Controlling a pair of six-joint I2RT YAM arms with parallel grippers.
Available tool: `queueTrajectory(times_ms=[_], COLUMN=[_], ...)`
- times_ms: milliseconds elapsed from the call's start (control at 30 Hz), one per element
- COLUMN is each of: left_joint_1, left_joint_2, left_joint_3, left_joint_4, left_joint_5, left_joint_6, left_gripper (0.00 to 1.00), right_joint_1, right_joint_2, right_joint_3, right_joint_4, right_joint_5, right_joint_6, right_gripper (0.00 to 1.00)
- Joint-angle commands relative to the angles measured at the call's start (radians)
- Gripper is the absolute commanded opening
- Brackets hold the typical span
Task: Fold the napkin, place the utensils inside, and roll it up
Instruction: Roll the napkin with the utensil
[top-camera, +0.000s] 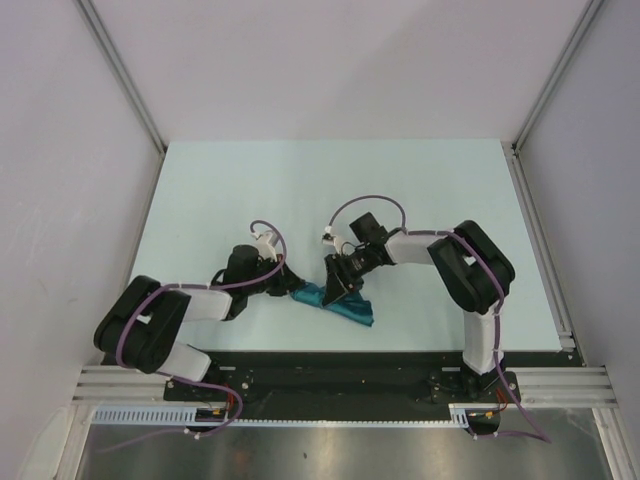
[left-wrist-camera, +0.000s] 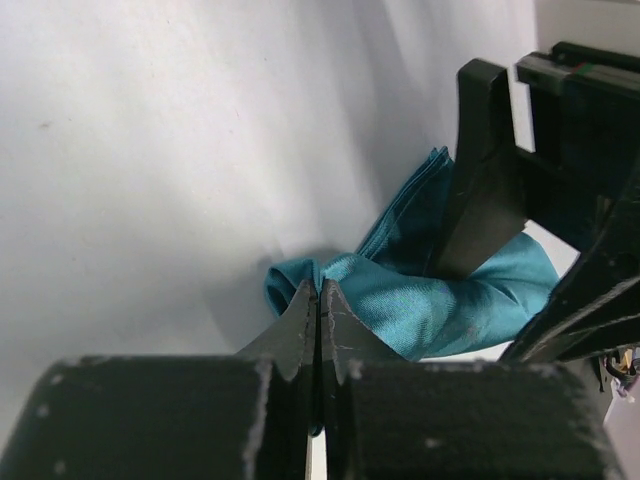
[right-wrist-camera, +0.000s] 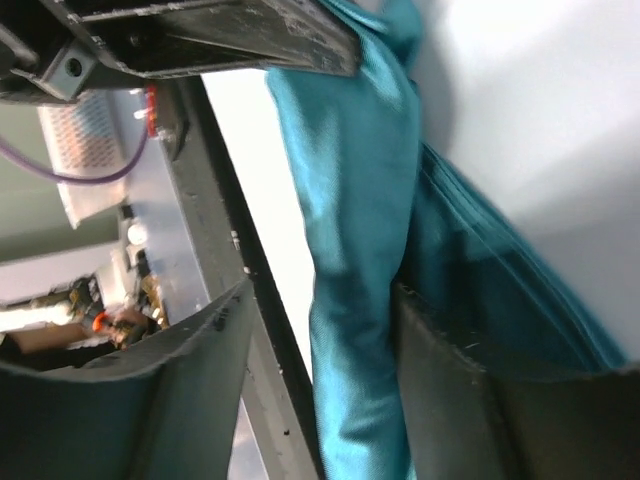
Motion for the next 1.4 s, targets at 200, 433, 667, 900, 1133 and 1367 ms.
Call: queueTrajectory(times_ms=[200,433,667,900,1133,1367], left_joint_1=[-0.012,-0.015,-0.015,-0.015,-0.015,-0.015], left_joint_2=[0.041,0.056,0.052,0.042,0.038,0.004], left_joint_3=[0.011,0.028,0.048,0.062,0.071,0.108], left_joint_4=[-0.008,-0.033,-0.063,-0.083,-0.092,-0.102], left_joint_5=[0.02,0.009,0.004,0.001,0.01,0.021], left_joint_6=[0.023,0.017,0.015,0.018,0.023,0.018], left_gripper=[0.0,0.0,0.0,0.0,0.0,0.01], right_joint_1=[0.049,0.273,0.347,0.358,0.356,0.345], right_joint_2=[-0.279,-0.357,-0.304,-0.241,-0.189,-0.134], right_joint_3=[0.018,0.004,-0.015,-0.029,-0.038,-0.055], right_joint_4=[-0.151,-0.159,-0.124,-0.088,-0.078,-0.099], right_joint_5=[0.512,0.893,0.975,0.97,0.958,0.939], right_joint_6=[-0.027,-0.11,-0.141,-0.155,-0.155,-0.15], right_gripper=[0.65,0.65,0.6,0.57,0.56,0.5])
